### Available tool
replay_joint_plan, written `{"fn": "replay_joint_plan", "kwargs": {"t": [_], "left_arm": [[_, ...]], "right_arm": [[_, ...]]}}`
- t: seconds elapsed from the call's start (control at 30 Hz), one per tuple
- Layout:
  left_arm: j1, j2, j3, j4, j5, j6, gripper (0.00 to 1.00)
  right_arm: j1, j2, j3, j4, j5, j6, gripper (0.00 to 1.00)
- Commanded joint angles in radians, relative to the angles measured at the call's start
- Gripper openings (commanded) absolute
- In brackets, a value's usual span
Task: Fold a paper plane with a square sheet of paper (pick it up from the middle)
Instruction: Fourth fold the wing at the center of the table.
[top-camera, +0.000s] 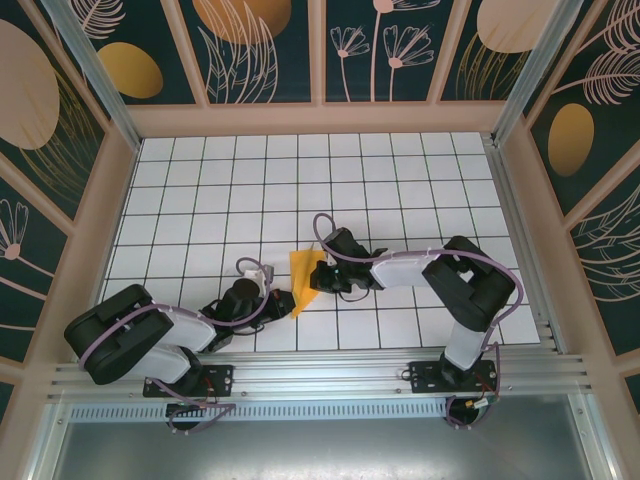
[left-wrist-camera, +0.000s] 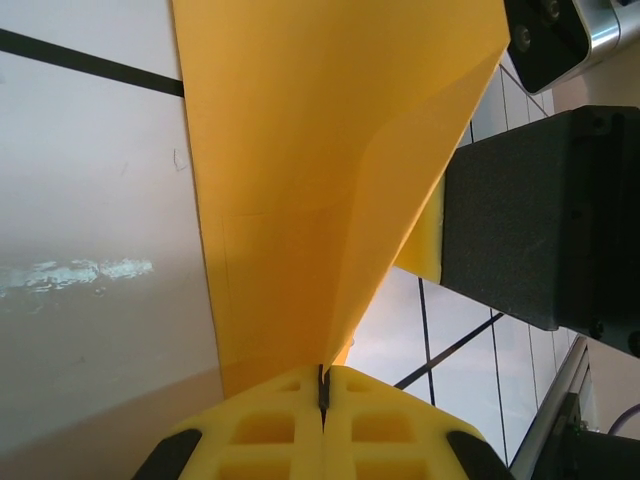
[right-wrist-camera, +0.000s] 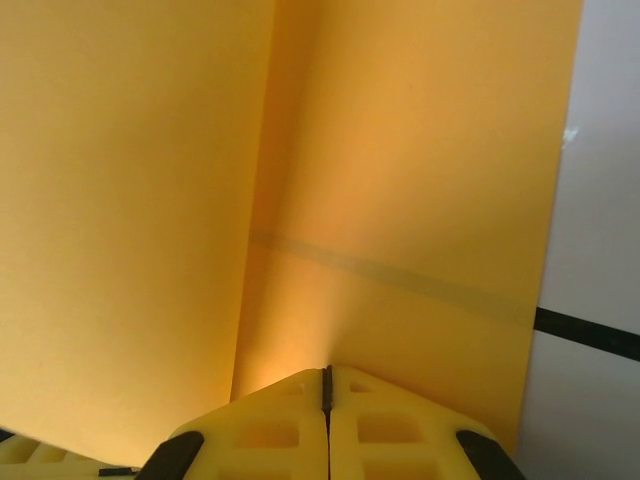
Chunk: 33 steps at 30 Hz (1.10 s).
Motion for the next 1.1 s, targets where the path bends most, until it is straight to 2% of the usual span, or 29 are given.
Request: {"fn": "replay_joint_plan", "kwargs": {"t": [0.0,0.37,0.83,1.07], "left_arm": [[0.007,-0.017,-0.022,-0.003,-0.015,-0.027,0.05],[0.016,0.036,-0.018,-0.017,-0.019,-0.054,0.04],[0.015,0.006,-0.029,-0.003,-0.024,-0.063,0.04],[0.016,0.006,-0.01,-0.078,-0.049,-0.067,0.03]], "right_arm": [[-0.003,0.027,0.012,-0.072,0.059,-0.018,0.08],[-0.003,0.028,0.03,-0.08,0.056,-0.025,0.08],[0.0,0.034,0.037,-0.076,0.048,-0.021,0.09],[0.003,0.023,0.042,-0.065,0.042,-0.018,0.1]]}}
